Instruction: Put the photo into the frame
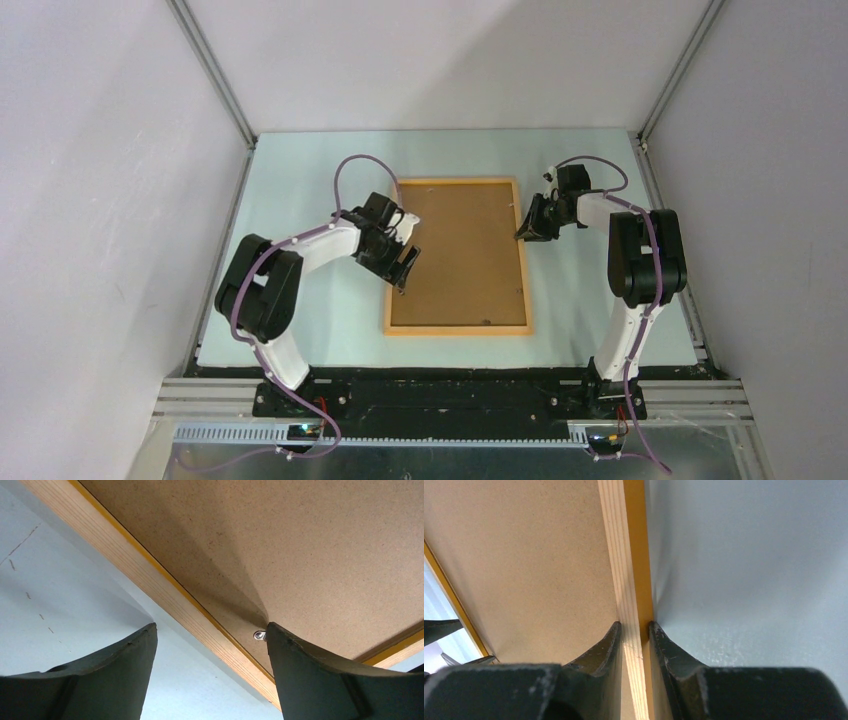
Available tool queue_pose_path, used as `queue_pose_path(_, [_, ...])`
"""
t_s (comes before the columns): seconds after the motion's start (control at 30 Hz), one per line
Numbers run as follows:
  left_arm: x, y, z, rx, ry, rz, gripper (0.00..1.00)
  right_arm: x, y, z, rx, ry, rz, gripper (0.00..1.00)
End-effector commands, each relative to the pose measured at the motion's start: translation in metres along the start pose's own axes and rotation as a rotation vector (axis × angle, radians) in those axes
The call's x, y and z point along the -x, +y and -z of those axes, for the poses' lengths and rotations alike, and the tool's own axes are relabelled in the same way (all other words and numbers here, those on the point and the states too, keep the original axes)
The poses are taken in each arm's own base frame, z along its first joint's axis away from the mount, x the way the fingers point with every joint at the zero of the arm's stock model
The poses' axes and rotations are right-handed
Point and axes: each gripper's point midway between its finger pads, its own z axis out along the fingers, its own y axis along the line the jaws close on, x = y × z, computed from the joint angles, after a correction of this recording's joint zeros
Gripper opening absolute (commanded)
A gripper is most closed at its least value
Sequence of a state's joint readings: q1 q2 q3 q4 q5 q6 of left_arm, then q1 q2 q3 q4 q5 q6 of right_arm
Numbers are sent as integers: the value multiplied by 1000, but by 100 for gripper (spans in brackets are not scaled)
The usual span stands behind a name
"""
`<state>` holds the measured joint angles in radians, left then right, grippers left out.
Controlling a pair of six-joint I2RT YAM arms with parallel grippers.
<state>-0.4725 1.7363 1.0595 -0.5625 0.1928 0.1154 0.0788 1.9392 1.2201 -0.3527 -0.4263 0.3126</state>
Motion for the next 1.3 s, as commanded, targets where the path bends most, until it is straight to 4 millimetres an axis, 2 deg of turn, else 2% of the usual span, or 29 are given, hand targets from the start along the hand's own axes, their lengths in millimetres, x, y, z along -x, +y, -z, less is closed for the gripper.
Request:
queue_pose_path(0.0, [-14,-7,3,-1,32,-57,84,8,6,0,32,-7,-15,0])
queue_pose_path(0.27, [-23,-3,3,36,52,-73,83,7,7,-1,32,-3,-12,0])
queue_pose_path(0.47, [-24,1,3,61,56,-76,73,7,8,-1,35,-2,-11,0])
queue_pose_path(0.73, [-27,1,4,59,67,-81,66,7,8,-1,36,-3,-10,0])
queue_pose_path(1.27, [-34,1,5,56,88,-93,66,7,8,-1,38,-3,-11,0])
